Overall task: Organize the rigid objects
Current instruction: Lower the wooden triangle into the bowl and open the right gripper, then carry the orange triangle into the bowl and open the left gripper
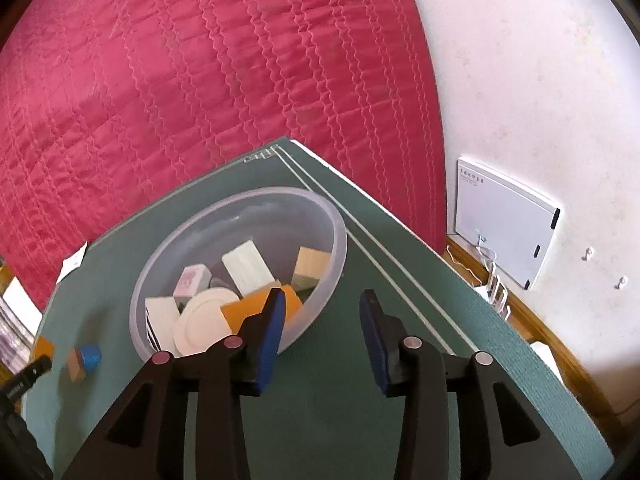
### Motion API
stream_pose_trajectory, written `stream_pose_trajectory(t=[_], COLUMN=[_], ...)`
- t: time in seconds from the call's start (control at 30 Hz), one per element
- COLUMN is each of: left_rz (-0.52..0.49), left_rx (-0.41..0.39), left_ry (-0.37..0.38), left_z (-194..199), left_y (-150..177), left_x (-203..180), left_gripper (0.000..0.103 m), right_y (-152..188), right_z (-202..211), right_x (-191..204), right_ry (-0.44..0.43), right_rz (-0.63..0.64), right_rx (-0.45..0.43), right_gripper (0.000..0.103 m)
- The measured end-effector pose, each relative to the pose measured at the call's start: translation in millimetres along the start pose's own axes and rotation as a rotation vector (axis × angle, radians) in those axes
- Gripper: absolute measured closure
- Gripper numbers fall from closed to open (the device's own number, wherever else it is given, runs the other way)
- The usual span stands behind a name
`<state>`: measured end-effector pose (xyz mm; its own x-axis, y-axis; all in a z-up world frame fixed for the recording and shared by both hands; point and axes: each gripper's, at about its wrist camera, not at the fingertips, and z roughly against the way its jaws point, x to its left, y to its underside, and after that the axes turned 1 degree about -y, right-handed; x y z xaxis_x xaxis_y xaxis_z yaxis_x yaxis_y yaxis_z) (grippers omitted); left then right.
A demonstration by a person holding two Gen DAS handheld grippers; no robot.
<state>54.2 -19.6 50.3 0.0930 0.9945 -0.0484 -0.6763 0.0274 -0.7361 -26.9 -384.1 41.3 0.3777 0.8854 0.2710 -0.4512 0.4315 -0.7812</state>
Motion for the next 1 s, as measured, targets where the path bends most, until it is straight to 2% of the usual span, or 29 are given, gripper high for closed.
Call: stream_pose_trajectory(t=[0.23,0.53,1.0], left_rz=[-0.078,-0.159,-0.218], left_rx=[0.005,-0.004,0.006], left_ry=[0.066,0.134,0.231], left_z=[-1.7,-11.5,-35.3], left_y=[-12.4,-34.3,-53.8], left_x=[-46.4,-105.6,-170.5], left_gripper=[0.06,0.06,0.059], right_y=[9.8,15.0,18.0], right_z=[12.1,31.9,31.0], right_x=[-0.2,9.0,4.3], right_ry=[0.035,0.011,-0.035], right_rz=[0.022,0.059,0.031], right_rx=[-0.06,-0.155,-0.142], right_gripper=[0.061,0.055,0.053])
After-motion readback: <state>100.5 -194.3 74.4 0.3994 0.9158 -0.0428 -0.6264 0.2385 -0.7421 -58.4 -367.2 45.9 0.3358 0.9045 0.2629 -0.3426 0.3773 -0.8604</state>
